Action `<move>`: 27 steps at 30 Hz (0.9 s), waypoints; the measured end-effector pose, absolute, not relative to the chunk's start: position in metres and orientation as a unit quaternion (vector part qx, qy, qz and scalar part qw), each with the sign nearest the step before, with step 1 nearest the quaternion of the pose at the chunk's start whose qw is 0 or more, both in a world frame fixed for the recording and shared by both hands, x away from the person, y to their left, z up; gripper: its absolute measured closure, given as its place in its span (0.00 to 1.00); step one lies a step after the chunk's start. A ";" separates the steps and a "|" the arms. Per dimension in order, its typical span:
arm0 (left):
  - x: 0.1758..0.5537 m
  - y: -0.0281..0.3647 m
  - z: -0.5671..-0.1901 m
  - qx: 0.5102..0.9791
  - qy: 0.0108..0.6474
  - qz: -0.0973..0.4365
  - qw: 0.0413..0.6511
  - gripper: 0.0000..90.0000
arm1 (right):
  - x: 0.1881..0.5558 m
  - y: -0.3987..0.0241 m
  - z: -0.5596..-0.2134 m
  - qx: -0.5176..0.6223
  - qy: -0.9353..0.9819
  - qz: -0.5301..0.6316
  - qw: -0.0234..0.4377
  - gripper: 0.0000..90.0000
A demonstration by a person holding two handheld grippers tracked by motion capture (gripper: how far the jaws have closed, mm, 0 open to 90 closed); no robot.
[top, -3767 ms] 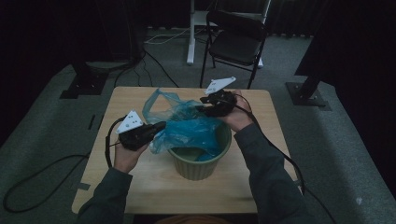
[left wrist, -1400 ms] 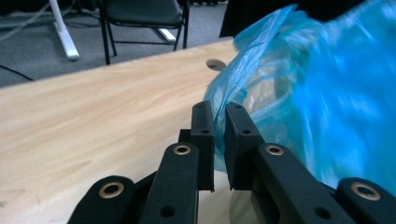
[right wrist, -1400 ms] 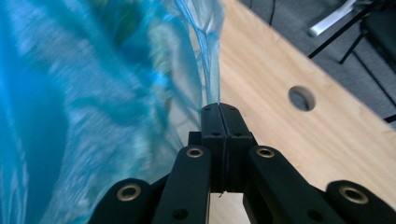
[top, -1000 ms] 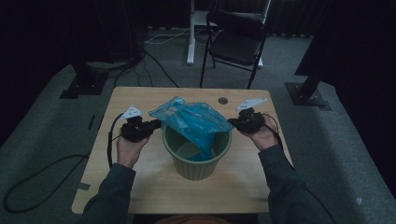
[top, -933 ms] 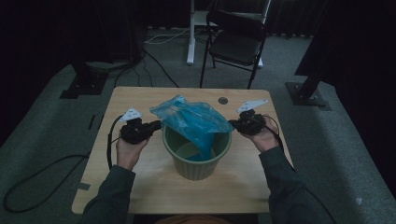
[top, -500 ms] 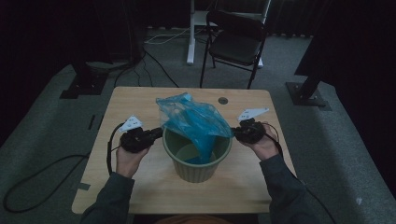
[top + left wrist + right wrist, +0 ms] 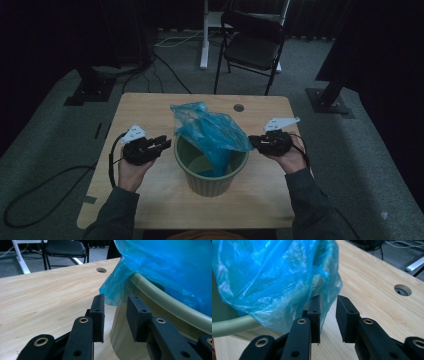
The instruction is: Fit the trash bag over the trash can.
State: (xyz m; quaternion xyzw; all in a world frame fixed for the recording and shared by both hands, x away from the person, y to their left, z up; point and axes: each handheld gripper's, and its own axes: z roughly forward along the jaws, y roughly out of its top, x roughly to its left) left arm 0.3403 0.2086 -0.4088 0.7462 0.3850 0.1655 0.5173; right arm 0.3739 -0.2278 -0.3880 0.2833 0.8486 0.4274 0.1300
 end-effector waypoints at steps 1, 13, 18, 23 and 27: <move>0.340 0.209 -0.407 0.744 0.385 0.167 0.519 0.74 | 0.373 -0.234 -0.385 0.290 0.841 0.439 0.128 0.82; 0.351 0.201 -0.389 0.736 0.362 0.163 0.548 0.67 | 0.371 -0.247 -0.373 0.308 0.816 0.468 0.141 0.79; 0.361 0.191 -0.390 0.743 0.356 0.153 0.546 0.66 | 0.367 -0.245 -0.369 0.298 0.814 0.483 0.127 0.79; 0.366 0.187 -0.389 0.745 0.353 0.149 0.546 0.73 | 0.362 -0.244 -0.365 0.287 0.808 0.506 0.096 0.79; 0.365 0.185 -0.388 0.748 0.348 0.148 0.544 0.80 | 0.364 -0.239 -0.367 0.282 0.809 0.511 0.071 0.76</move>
